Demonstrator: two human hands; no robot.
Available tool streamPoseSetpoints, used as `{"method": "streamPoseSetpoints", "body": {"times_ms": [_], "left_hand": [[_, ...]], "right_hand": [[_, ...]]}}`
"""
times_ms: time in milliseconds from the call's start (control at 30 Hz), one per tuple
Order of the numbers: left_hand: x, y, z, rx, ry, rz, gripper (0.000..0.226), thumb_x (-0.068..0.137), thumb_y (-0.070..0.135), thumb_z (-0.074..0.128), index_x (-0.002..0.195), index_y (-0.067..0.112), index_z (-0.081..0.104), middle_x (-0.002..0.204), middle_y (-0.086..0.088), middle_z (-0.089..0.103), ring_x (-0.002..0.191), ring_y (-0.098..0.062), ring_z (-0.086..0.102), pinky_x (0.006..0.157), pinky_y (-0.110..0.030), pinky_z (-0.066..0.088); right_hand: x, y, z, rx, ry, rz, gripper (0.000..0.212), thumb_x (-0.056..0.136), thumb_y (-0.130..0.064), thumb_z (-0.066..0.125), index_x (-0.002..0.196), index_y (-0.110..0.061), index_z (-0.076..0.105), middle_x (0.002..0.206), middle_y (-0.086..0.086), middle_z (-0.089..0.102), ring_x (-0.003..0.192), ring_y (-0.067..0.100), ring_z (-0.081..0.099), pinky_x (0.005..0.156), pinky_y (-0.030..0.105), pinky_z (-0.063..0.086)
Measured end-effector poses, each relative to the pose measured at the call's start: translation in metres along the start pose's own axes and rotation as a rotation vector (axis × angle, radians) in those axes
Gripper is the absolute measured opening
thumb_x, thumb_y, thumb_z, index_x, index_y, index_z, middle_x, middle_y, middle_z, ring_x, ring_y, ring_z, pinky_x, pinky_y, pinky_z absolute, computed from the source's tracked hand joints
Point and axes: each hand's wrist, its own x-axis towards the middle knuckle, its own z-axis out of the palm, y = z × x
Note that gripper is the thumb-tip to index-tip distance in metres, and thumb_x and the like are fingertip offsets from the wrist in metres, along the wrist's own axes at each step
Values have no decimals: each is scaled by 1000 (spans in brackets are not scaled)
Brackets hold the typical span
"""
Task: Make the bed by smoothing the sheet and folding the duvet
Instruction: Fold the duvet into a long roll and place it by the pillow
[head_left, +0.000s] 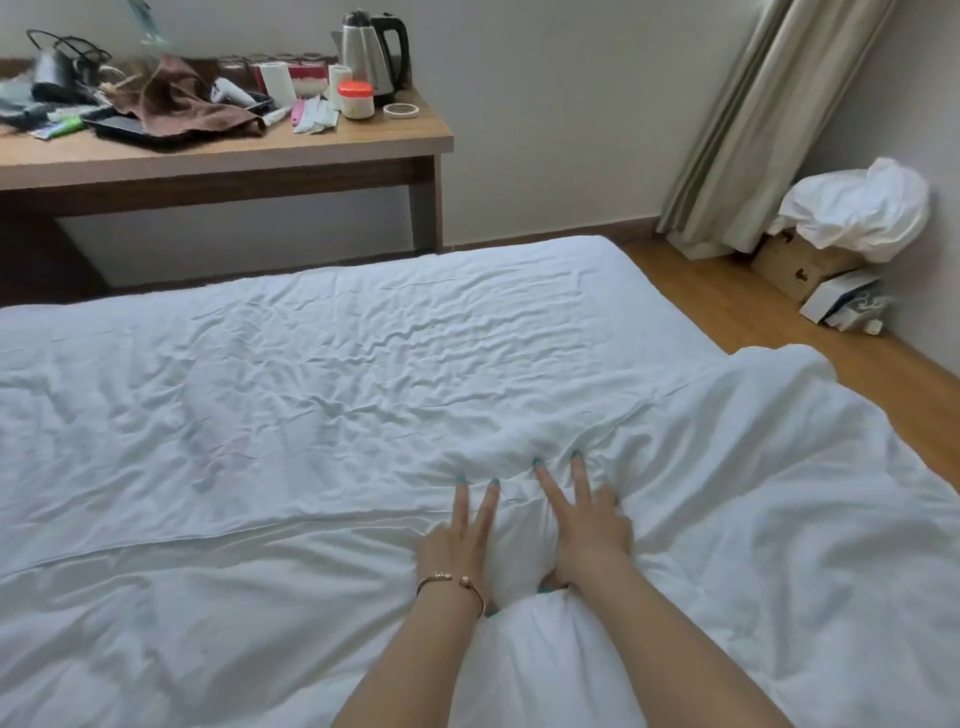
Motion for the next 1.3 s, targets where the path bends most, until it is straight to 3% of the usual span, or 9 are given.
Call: {"method": "streamPoseSetpoints", "body": {"times_ms": [267,400,467,567,633,767,1000,1167,1300], "left_hand": [[-4,3,-5,-21,-25,-91,129,68,30,82,148,30,-20,152,-5,5,122,-31,46,94,-37,43],[-11,-8,-25,-72,91,-82,116,70,50,77,148,27,-7,149,-7,7,124,-27,40,102,-33,37],[-9,-9,-36,-152,245,-117,109,73,52,73,146,28,-5,141,-6,8,121,-25,39,102,-34,36],[-8,-3,-26,-381,354,-198,102,74,59,61,139,42,-14,145,0,-4,142,-33,8,109,-61,17],[-5,0,-7,-373,183,-195,104,65,79,53,138,56,-17,154,8,-24,142,-35,-26,103,-73,-2],[28,-2,5,-146,-64,-207,119,54,94,45,134,55,-34,149,5,-42,135,-45,-35,95,-79,-11],[55,-8,6,-115,-91,-151,123,54,92,50,134,53,-35,145,2,-48,135,-49,-32,97,-79,-10],[1,-43,14,-49,38,143,89,76,81,30,139,53,-25,146,14,-39,143,-30,-27,108,-68,-9],[-94,-112,62,3,114,54,80,69,88,11,134,60,-26,149,12,-35,140,-16,-32,109,-63,-15]], "right_hand": [[14,23,-20,123,-129,-138,116,53,-56,85,145,-39,16,151,2,7,139,33,17,105,41,41],[27,46,-92,259,-13,-216,41,74,-31,78,106,-17,57,115,6,47,111,29,56,82,33,48],[27,44,-99,355,251,-227,45,81,-23,71,122,-22,52,131,5,37,121,28,51,89,36,45],[17,26,-65,406,234,-163,109,66,-48,82,146,-47,7,157,-1,-9,146,26,5,111,54,22],[21,22,-29,271,118,-46,113,60,-70,72,144,-51,0,158,-3,-14,147,30,-13,112,63,12],[49,29,-5,172,-71,-48,111,63,-82,59,145,-55,-12,159,-7,-23,144,28,-27,111,67,-2],[71,21,4,153,-90,-11,121,65,-79,62,140,-52,-29,156,-5,-32,141,29,-33,109,68,-4],[80,6,7,60,-46,56,122,73,-75,60,136,-44,-41,153,2,-38,141,35,-32,107,71,-5],[47,-27,-12,24,44,156,112,89,-38,61,140,-35,-39,159,3,-24,147,35,-14,109,71,2]]}}
